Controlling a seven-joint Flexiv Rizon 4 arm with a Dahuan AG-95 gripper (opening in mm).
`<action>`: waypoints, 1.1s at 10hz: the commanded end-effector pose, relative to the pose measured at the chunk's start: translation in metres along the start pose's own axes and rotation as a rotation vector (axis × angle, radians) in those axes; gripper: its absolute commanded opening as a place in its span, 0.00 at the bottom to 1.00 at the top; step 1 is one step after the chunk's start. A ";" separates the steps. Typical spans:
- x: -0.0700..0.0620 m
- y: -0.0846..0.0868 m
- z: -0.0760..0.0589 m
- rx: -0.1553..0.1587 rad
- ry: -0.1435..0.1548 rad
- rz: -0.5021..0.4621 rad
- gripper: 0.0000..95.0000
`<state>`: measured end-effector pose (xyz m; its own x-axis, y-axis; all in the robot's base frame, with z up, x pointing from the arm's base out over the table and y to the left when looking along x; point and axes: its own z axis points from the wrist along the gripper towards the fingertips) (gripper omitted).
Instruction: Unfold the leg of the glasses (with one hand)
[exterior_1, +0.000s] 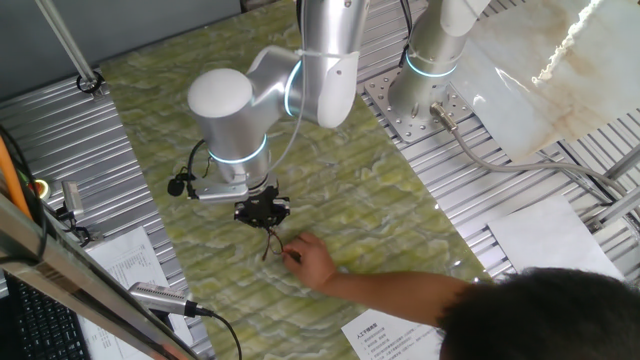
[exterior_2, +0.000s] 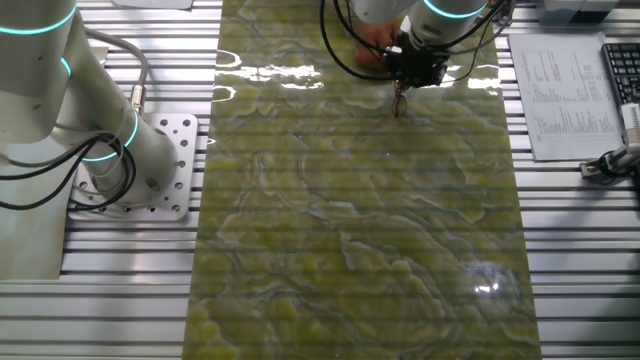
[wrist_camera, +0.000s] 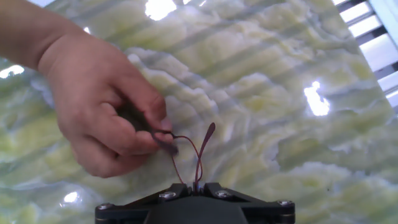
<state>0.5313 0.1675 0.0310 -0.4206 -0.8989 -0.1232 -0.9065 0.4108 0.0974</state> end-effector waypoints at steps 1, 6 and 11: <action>-0.001 0.000 -0.006 -0.003 0.027 -0.007 0.00; 0.005 -0.003 -0.012 0.001 0.010 -0.013 0.00; 0.016 -0.015 -0.016 -0.012 -0.014 -0.028 0.00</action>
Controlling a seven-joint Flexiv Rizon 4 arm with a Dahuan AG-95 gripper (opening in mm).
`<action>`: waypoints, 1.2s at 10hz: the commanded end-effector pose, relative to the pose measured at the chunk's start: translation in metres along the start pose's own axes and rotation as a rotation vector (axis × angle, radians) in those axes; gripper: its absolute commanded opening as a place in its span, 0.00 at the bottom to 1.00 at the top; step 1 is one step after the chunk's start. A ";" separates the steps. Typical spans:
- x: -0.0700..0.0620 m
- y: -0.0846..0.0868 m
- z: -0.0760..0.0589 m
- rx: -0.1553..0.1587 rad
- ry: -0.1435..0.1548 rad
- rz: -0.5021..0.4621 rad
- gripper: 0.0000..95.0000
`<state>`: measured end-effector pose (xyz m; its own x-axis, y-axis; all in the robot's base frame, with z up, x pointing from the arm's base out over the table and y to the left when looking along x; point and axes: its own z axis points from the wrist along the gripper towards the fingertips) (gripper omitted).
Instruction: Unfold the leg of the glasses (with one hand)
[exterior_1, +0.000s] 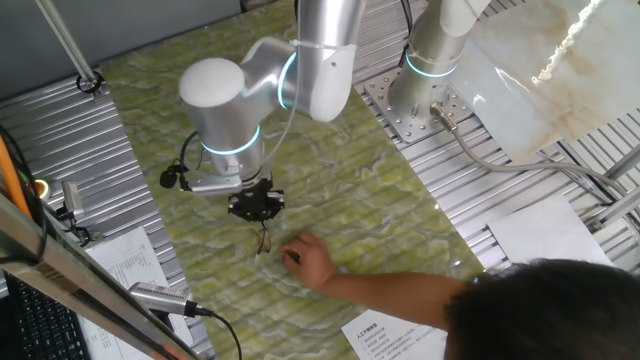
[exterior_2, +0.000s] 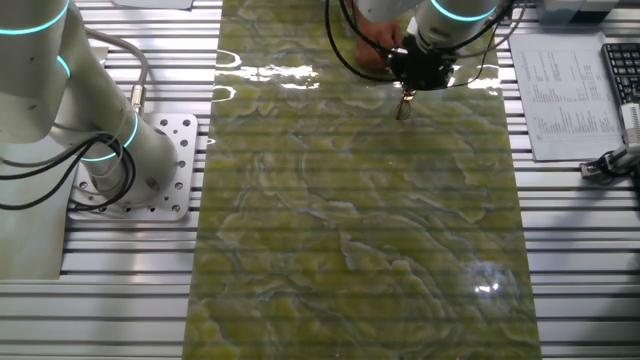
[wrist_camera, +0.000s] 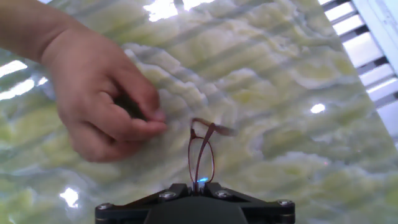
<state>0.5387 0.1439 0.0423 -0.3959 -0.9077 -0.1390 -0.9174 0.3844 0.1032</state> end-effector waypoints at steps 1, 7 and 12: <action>0.001 -0.001 -0.001 -0.007 -0.011 0.002 0.00; 0.001 -0.002 -0.020 -0.018 -0.149 -0.022 0.00; 0.001 -0.001 -0.023 -0.009 -0.197 -0.034 0.00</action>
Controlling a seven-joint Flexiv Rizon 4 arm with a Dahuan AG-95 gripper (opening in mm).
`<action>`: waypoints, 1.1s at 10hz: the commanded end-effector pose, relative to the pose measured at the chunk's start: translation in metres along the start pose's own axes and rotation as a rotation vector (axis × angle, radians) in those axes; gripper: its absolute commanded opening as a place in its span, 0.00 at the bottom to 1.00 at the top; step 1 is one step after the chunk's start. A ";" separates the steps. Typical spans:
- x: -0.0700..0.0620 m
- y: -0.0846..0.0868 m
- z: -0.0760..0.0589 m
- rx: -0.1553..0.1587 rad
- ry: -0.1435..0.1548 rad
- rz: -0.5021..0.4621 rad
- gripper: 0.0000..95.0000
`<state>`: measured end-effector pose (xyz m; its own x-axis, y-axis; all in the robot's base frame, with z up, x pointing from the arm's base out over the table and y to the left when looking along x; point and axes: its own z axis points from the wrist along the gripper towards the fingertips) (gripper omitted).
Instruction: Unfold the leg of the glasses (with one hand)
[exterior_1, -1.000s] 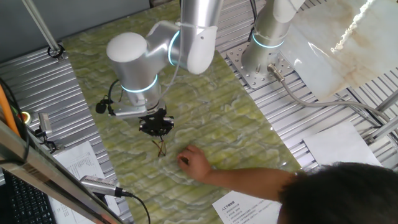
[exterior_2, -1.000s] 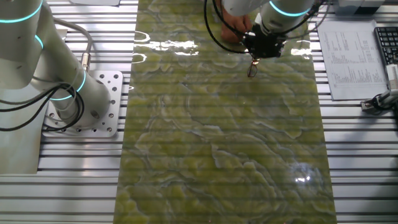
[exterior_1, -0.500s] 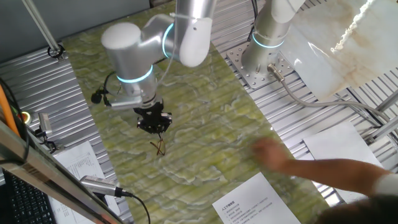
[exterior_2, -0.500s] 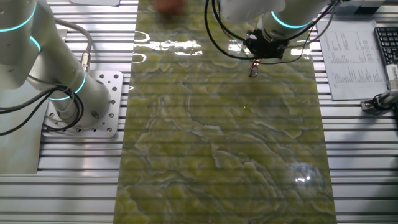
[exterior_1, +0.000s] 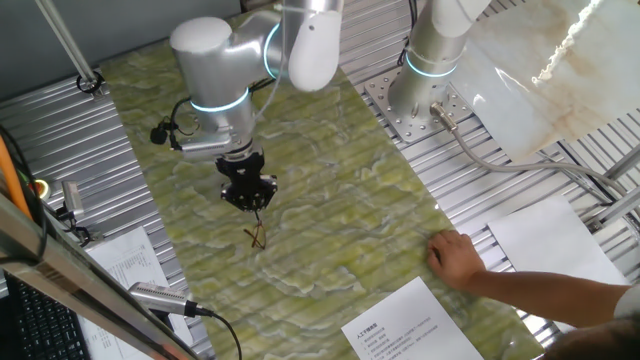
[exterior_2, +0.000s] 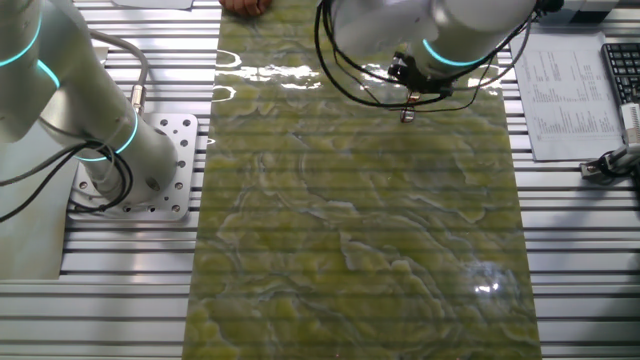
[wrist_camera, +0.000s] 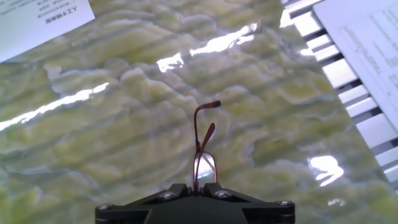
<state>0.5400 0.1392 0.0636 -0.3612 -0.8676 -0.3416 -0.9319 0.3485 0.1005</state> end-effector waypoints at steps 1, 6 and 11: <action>-0.002 0.000 -0.006 -0.003 0.018 0.005 0.00; -0.005 0.001 -0.014 0.008 -0.048 -0.015 0.00; -0.009 0.002 -0.023 0.010 -0.068 -0.013 0.00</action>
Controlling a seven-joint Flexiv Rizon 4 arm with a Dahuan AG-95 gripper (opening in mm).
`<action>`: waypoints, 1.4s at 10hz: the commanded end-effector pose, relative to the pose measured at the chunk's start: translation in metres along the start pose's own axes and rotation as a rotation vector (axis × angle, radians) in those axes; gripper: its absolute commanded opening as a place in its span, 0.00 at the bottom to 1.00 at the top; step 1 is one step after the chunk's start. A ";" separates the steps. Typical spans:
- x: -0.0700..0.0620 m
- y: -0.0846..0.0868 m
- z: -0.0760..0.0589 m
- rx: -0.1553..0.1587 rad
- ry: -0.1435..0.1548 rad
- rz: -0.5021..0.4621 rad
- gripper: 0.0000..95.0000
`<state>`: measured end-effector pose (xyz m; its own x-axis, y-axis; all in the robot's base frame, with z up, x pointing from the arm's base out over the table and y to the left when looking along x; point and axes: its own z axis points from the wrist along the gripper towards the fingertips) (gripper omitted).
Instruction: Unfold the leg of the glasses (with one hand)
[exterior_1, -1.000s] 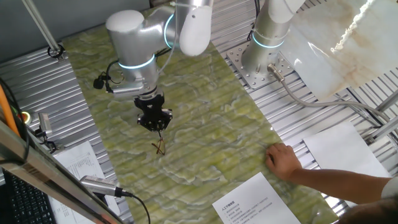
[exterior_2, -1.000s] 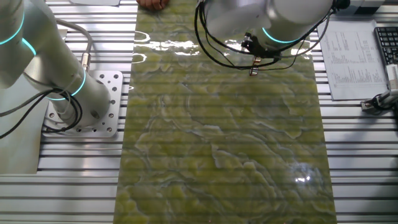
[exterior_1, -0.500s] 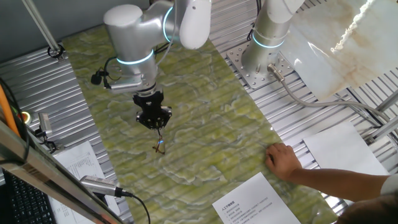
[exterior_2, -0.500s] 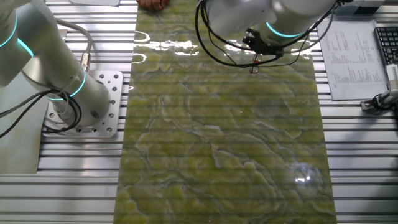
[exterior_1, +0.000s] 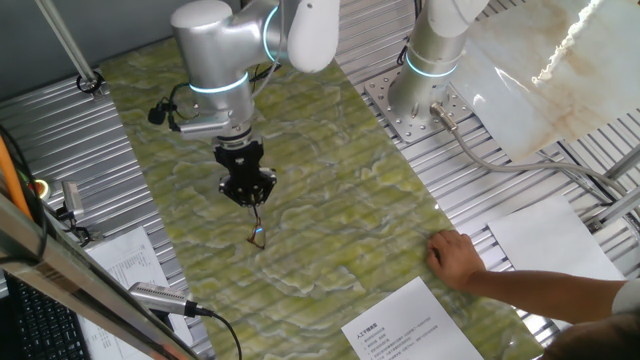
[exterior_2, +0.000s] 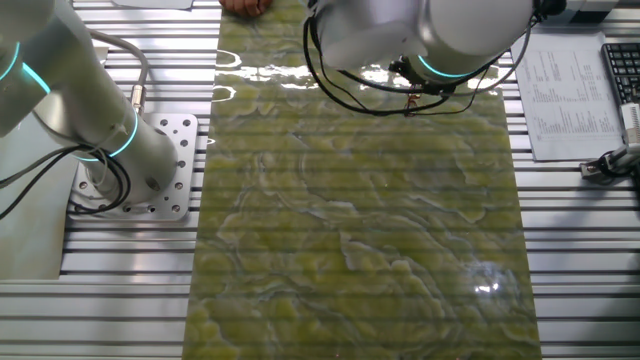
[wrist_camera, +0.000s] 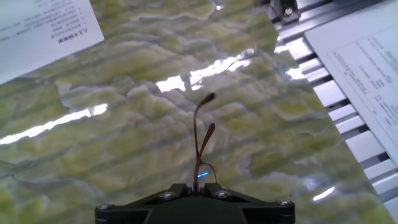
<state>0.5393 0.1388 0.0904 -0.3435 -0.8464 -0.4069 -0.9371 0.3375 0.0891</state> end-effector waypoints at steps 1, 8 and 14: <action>0.000 -0.001 0.001 0.002 -0.006 0.002 0.00; -0.006 0.002 -0.011 0.007 -0.051 -0.006 0.00; -0.009 0.003 -0.018 0.010 -0.078 0.001 0.00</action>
<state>0.5358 0.1395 0.1141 -0.3392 -0.8123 -0.4744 -0.9360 0.3420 0.0836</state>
